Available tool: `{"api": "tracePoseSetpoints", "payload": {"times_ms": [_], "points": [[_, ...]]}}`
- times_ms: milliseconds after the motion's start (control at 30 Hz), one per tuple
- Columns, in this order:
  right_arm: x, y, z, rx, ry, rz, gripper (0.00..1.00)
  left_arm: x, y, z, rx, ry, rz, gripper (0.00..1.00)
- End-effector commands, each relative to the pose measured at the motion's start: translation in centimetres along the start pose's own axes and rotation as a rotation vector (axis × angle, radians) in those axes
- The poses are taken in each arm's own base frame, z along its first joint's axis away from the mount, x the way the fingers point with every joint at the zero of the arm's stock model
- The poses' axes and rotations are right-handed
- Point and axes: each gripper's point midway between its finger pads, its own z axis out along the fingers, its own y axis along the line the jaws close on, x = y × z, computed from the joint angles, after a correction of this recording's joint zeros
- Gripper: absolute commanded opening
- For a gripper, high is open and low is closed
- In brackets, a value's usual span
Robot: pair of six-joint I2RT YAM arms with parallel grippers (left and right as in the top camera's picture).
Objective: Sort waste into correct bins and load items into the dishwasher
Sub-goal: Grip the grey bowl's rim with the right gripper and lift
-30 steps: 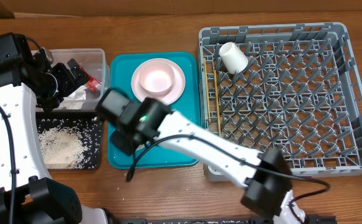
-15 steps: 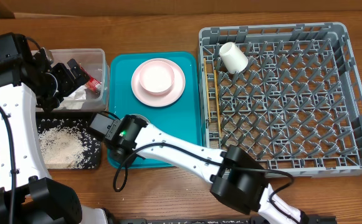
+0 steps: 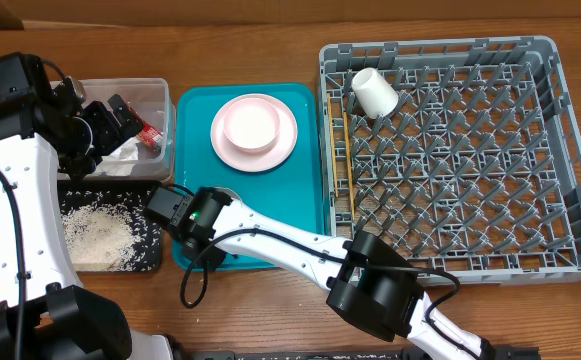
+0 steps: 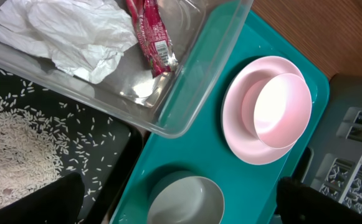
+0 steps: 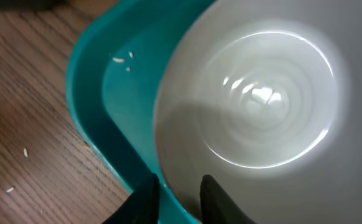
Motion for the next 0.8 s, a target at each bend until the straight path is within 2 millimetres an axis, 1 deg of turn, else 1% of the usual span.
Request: {"api": "tracePoseSetpoints", "payload": {"times_ms": [0, 167, 267, 333, 400, 500, 600, 700, 767], "points": [[0.4, -0.4, 0.0, 0.013, 0.014, 0.003, 0.2, -0.3, -0.5, -1.2, 0.008, -0.035, 0.035, 1.0], [0.8, -1.4, 0.0, 0.046, 0.03, 0.012, 0.1, -0.3, -0.5, -1.2, 0.008, -0.035, 0.034, 1.0], [0.8, -1.7, 0.0, 0.045, 0.031, 0.021, 0.08, -0.3, -0.5, -1.2, 0.008, -0.035, 0.034, 1.0], [0.7, -1.8, 0.0, 0.046, 0.03, 0.031, 0.04, -0.3, -0.5, -1.2, 0.008, -0.036, 0.034, 1.0], [0.5, -1.9, -0.4, 0.044, 0.022, 0.058, 0.04, -0.3, -0.5, -1.2, 0.008, -0.035, 0.034, 1.0], [-0.7, -1.9, -3.5, 0.014, -0.039, 0.092, 0.04, -0.3, -0.5, -1.2, 0.008, -0.035, 0.034, 1.0], [-1.8, -2.3, -7.6, -0.027, -0.123, 0.131, 0.04, -0.3, -0.5, -1.2, 0.008, -0.036, 0.034, 1.0], [-2.3, -3.3, -12.5, -0.093, -0.224, 0.204, 0.04, -0.3, -0.5, -1.2, 0.008, -0.035, 0.034, 1.0], [-2.2, -4.4, -15.9, -0.147, -0.283, 0.263, 0.04, -0.3, -0.5, -1.2, 0.008, -0.035, 0.034, 1.0]]}}
